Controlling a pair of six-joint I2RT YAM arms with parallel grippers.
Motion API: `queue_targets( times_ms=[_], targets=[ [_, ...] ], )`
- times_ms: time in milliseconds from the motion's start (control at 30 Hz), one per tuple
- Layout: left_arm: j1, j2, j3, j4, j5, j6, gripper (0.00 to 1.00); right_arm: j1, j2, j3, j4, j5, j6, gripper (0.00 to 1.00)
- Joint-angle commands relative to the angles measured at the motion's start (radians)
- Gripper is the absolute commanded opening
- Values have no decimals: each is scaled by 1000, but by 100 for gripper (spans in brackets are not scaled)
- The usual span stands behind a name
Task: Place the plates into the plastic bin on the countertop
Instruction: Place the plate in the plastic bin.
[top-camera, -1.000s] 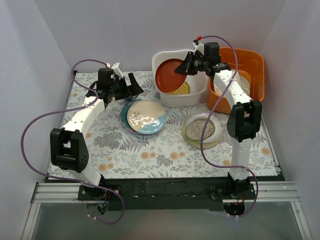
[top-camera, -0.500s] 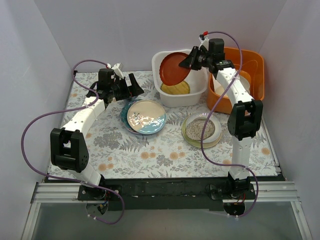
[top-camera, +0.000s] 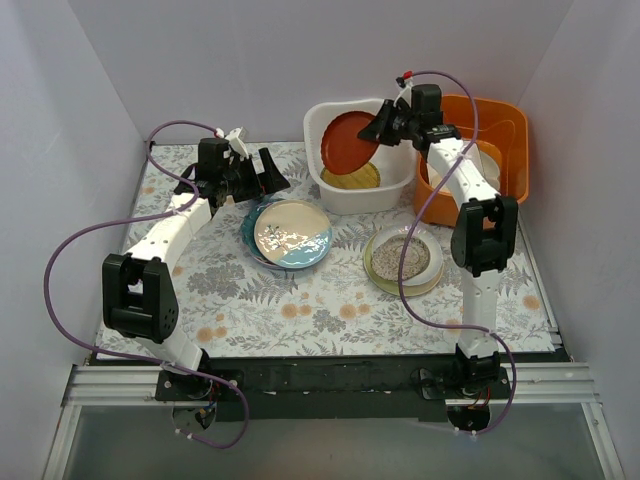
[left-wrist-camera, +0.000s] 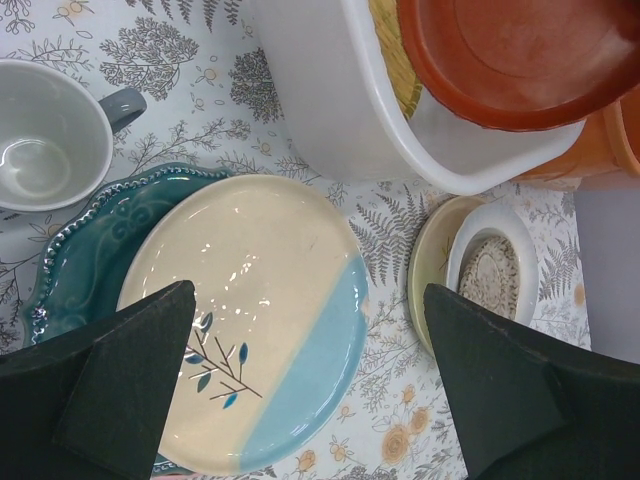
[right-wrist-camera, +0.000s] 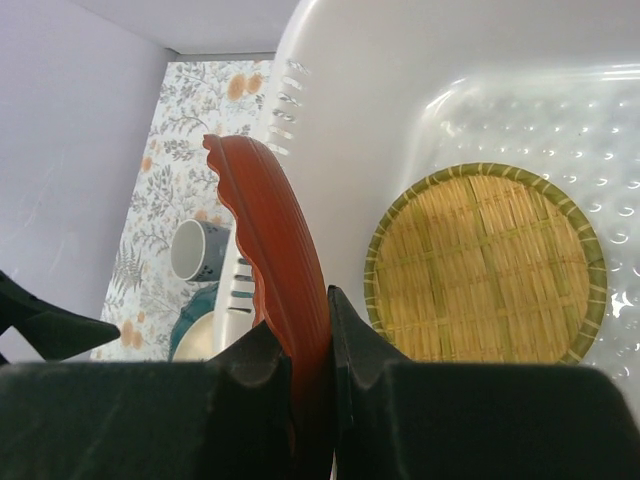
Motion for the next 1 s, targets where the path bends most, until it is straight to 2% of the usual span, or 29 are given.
queue_targets(
  times_ms=[0, 400, 900, 967],
  targets=[
    [5, -17, -13, 12, 10, 5, 98, -2, 46, 3, 40, 17, 4, 1],
    [5, -20, -23, 26, 32, -4, 98, -1, 74, -58, 48, 37, 3, 1],
    [6, -25, -34, 41, 46, -13, 98, 12, 146, -43, -6, 60, -31, 1],
    [6, -25, -34, 42, 50, -13, 98, 13, 152, -44, -12, 64, -34, 5]
  ],
)
